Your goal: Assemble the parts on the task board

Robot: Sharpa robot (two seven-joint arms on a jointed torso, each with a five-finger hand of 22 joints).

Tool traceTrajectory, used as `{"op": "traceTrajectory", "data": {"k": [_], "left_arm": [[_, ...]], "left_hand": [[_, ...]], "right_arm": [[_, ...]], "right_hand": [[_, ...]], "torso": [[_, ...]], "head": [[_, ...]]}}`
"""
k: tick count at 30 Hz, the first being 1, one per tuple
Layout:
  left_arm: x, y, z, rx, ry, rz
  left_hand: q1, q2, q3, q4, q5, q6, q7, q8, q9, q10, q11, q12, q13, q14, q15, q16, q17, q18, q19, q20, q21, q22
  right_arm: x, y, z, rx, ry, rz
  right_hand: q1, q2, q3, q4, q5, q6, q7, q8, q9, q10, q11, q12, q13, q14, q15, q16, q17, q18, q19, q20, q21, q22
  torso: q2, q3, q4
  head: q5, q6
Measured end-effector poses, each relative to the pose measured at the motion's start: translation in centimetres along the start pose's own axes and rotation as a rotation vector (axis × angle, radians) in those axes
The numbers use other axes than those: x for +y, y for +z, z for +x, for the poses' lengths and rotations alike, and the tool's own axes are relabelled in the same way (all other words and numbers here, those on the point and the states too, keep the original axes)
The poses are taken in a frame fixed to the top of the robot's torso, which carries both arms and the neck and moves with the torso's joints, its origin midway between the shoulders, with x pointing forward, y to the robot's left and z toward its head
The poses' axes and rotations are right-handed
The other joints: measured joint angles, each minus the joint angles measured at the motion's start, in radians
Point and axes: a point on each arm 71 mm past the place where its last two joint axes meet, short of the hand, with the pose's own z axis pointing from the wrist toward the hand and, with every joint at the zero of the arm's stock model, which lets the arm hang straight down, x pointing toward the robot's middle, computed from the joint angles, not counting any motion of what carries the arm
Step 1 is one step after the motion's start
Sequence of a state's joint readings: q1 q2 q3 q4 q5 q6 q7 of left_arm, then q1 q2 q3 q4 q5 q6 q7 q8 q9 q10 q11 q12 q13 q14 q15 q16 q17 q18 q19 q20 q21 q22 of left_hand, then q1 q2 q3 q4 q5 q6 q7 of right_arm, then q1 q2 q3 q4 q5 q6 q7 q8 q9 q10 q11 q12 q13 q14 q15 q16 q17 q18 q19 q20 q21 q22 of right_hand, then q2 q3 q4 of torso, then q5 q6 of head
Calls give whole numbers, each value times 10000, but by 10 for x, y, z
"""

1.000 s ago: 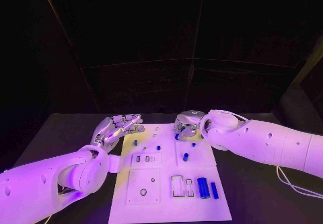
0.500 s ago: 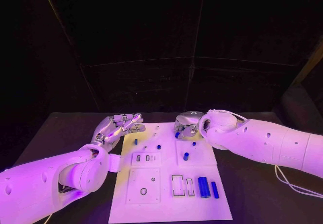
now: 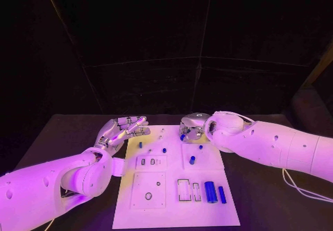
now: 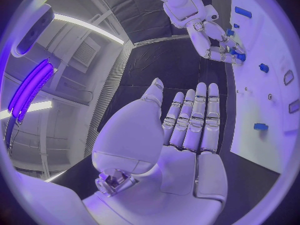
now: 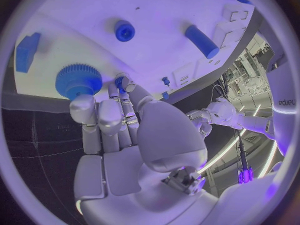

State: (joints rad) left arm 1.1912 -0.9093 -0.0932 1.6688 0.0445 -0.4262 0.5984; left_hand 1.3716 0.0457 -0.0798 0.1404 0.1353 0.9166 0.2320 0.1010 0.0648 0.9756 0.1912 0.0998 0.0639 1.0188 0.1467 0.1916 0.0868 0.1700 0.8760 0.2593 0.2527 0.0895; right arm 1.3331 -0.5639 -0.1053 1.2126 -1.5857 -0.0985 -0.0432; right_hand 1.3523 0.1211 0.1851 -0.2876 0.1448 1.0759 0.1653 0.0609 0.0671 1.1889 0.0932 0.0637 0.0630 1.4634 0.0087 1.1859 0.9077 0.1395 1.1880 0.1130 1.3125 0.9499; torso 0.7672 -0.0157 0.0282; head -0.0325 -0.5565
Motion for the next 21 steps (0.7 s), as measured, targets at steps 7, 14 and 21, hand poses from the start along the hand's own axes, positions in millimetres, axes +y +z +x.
{"op": "traceTrajectory", "data": {"k": [7,14,21], "left_arm": [[0,0,-1,-5,4,-2],[0,0,-2,-32,23,-3],[0,1,-2,-43,34,-2]], "left_hand": [[0,0,0,0,0,0,0,0,0,0,0,0,0,0,0,0,0,0,0,0,-2,1],[0,0,-2,-2,0,0,0,0,1,0,0,-3,0,0,0,0,0,-1,0,0,-2,1],[0,0,-28,-28,0,0,0,0,1,0,0,-62,0,0,0,0,1,-1,0,0,-3,2]], "right_arm": [[5,-6,-2,-717,108,-239],[17,-1,-10,-1675,244,-433],[24,16,-15,-2106,332,-326]], "right_hand": [[-90,-92,410,9,110,144,-40,49,-4,138,-75,-33,12,0,0,92,13,1,27,-5,122,125],[-247,-250,676,48,114,145,-39,48,5,174,-40,-33,24,0,0,137,12,2,27,-5,178,153],[-406,-408,953,157,-78,144,-38,47,10,175,-41,-32,22,0,0,156,-3,2,27,-5,187,192]], "torso": [[1,-2,3],[18,-6,22],[51,-10,58]], "head": [[22,12],[42,90],[20,187]]}}
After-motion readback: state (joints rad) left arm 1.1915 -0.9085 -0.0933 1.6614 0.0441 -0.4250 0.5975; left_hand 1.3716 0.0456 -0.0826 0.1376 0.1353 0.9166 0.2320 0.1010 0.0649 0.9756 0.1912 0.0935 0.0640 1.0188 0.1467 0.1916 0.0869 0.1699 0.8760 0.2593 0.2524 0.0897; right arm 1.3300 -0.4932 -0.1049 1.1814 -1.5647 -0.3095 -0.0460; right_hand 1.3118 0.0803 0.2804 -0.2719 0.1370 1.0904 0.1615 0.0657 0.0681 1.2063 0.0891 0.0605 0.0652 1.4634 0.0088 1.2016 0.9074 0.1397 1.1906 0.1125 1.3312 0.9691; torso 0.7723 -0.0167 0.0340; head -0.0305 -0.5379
